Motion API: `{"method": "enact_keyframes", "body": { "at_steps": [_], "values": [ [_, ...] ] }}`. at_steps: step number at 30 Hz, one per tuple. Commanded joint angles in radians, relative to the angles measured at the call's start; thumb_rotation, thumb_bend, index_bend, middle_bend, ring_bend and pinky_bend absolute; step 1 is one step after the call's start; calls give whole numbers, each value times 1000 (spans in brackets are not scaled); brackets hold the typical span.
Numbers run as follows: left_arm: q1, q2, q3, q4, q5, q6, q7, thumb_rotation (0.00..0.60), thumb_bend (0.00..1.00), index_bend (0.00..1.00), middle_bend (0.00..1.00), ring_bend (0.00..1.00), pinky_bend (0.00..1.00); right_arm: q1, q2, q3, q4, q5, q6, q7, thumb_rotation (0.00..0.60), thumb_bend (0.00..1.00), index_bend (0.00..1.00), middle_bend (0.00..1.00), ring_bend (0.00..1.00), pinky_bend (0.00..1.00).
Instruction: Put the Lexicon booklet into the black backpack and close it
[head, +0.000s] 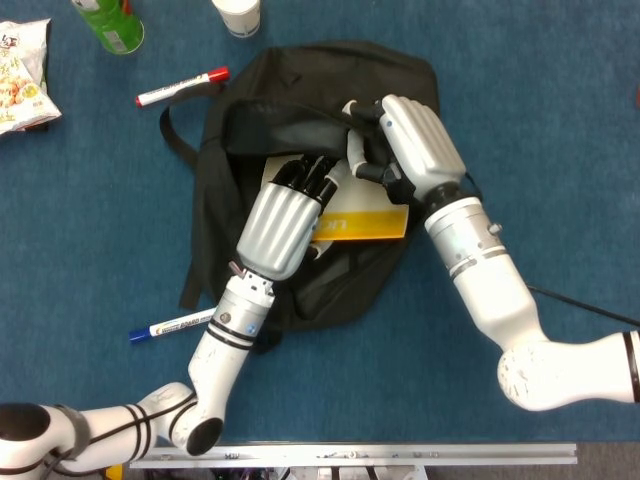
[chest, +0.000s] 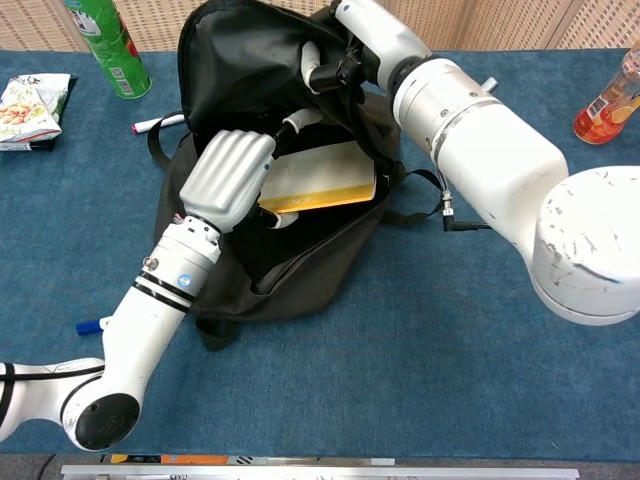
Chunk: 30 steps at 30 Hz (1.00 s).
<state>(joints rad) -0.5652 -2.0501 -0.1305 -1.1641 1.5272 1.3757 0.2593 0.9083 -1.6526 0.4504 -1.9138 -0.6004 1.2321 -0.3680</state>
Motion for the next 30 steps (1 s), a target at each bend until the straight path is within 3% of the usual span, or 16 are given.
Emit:
{"method": "enact_keyframes", "body": {
  "at_steps": [1,12,24,30],
  "values": [
    [19,57,25,-72,-1,-16,40,600,32,101,40,114,288,-2,6,-3,-2,0,-2,-1,600,687,659,598,579,835],
    [66,236,76,-252,-15,-46,121,600,32,101,41,114,259,-20,31,-26,-24,-22,-26,23,600,686,659,599,579,835],
    [89,235,28,-266,-88,-49,183,600,32,53,30,78,259,-36,54,-48,-30,-49,-55,54,600,686,659,599,579,835],
    [69,155,12,-206,-107,-73,230,600,32,33,17,76,259,-39,55,-55,-37,-57,-57,62,600,687,659,600,579,835]
  ]
}}
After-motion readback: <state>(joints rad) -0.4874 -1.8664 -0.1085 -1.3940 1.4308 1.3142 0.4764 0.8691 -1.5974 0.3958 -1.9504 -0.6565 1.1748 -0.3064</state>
